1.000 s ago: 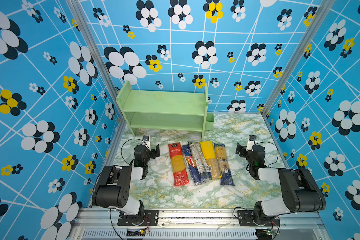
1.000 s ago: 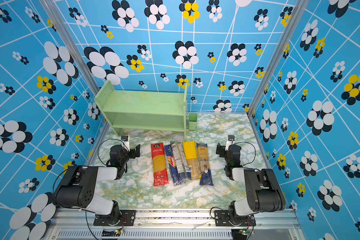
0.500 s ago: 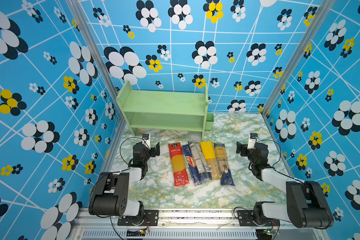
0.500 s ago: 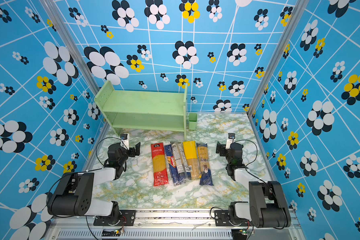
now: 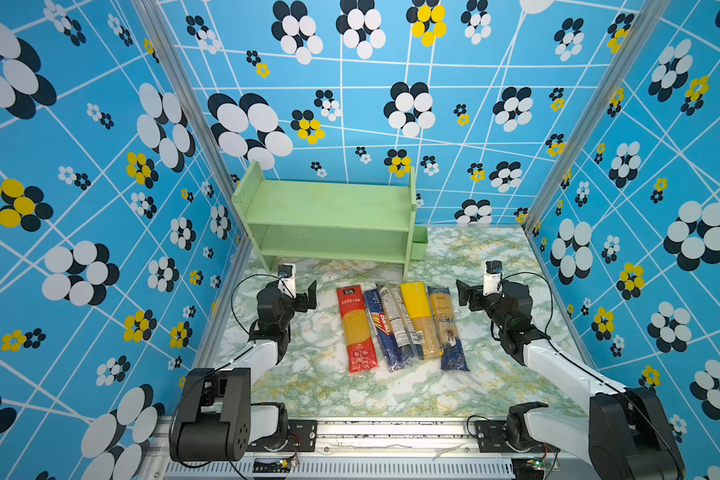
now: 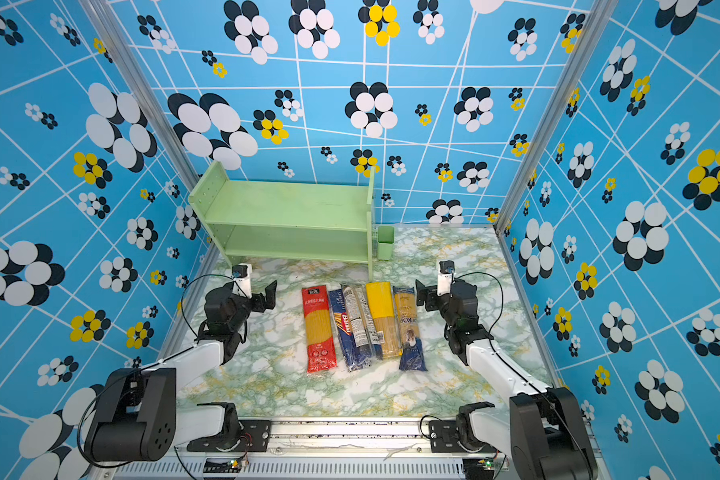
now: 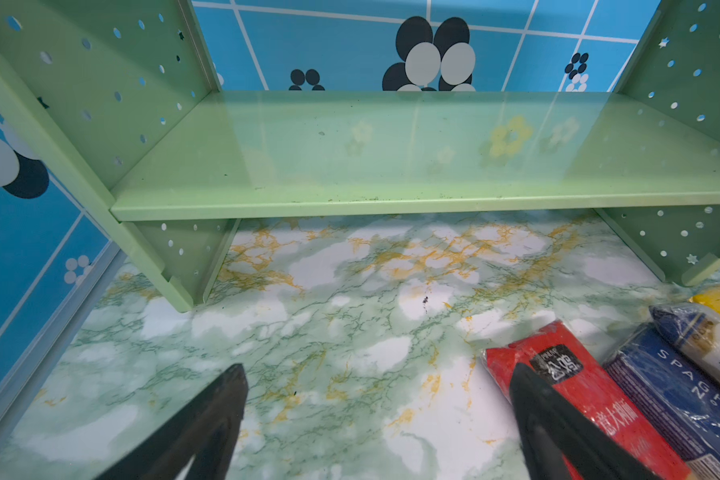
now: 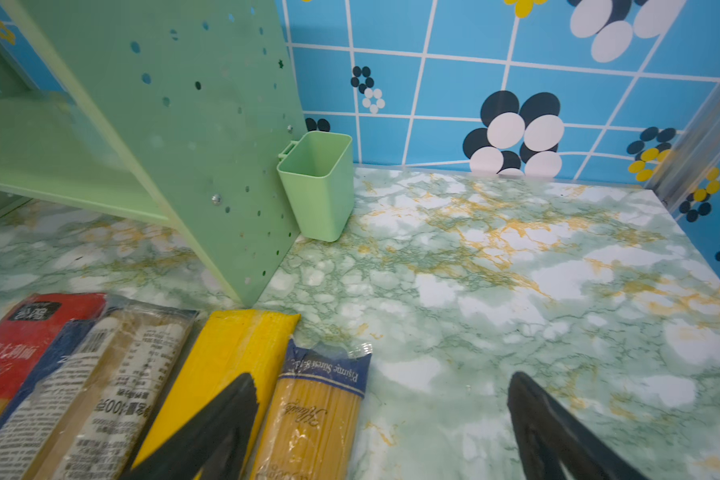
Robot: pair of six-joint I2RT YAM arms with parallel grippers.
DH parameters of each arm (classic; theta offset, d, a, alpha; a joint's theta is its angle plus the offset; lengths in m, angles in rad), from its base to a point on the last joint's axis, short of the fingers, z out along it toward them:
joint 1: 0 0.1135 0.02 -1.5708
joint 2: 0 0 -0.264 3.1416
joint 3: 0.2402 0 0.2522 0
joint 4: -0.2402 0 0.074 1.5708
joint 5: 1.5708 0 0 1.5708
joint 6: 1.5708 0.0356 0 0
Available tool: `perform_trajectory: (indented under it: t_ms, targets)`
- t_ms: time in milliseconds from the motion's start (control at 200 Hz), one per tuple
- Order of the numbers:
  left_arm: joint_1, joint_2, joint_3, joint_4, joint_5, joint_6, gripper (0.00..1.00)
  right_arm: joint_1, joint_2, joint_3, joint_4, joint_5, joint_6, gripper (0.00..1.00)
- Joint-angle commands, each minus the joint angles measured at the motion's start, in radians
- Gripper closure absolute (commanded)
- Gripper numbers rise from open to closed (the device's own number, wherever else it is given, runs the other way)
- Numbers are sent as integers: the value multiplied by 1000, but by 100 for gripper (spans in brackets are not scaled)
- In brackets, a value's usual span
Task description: Place and organize the pasta boxes and bags onto the shelf
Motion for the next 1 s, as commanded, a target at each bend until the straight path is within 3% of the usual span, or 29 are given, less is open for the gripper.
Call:
perform_trajectory:
  t_ms: [0,175,345,790,995]
  targets:
    - [21,-52,-13,-23,50,17,1,34,-11,43,-25,-21,20,3]
    - [68,-114,0,-72,100,81,1,66,24,93,-18,-45,31,3]
    - [168,-104,8,-39,218,56,1,91,74,147,-12,-42,45,3]
    - [304,62,118,119,497,17,1,220,183,210,71,74,65,3]
    - [380,154,128,310,571,-93,1,271,232,212,158,133,46,4]
